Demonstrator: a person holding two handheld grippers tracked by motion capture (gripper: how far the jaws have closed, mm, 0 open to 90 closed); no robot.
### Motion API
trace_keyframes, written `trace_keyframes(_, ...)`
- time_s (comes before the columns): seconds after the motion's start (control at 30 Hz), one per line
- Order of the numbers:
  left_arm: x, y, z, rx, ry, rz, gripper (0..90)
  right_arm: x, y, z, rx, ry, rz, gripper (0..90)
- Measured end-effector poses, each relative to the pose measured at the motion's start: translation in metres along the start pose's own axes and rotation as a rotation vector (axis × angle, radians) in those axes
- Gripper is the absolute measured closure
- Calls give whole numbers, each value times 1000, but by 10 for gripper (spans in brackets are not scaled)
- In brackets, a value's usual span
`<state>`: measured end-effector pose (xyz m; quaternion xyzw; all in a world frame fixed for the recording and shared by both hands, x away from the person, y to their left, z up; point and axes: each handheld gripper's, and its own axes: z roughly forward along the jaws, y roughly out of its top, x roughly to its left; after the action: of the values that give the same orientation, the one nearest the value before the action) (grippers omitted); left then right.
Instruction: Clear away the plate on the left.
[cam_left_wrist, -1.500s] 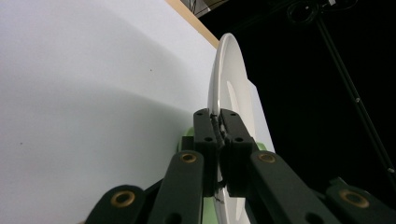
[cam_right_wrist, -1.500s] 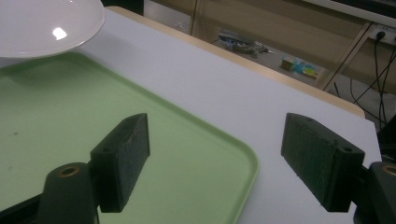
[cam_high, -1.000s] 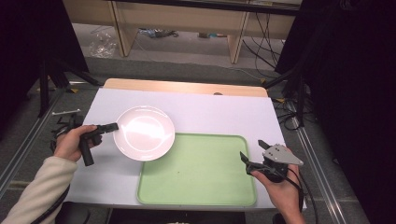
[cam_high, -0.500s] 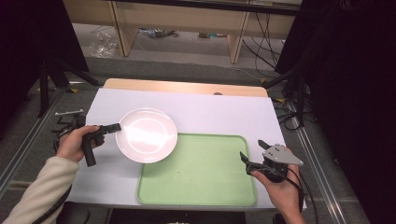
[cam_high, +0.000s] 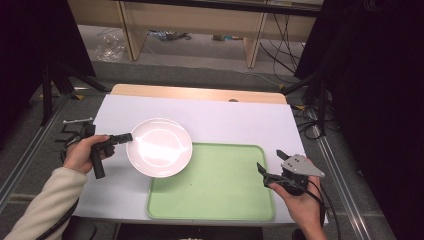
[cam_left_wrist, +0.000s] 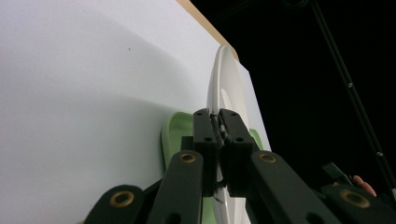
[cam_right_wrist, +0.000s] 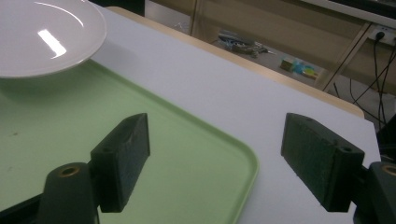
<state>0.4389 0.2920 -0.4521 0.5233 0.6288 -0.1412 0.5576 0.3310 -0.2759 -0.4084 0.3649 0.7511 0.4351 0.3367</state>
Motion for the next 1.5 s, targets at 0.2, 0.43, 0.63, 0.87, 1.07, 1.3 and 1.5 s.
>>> trace_keyframes(0.2,-3,-2,4,2,-5,5,856,0,0,0,-3,1,3,246)
trace_keyframes(0.43,-4,-2,6,25,-5,8,855,0,0,0,-8,-4,3,246)
trace_keyframes(0.63,-6,-4,10,27,-11,9,856,0,0,0,-9,-4,0,247)
trace_keyframes(0.87,-9,-7,15,47,-15,14,854,0,0,0,-9,-5,1,247)
trace_keyframes(1.07,-9,-8,18,56,-14,19,854,0,0,0,-9,-5,0,247)
trace_keyframes(1.3,-11,-10,22,68,-15,22,854,0,0,0,-10,-5,0,247)
trace_keyframes(1.5,-13,-10,25,79,-15,20,853,1,0,-1,-1,1,13,247)
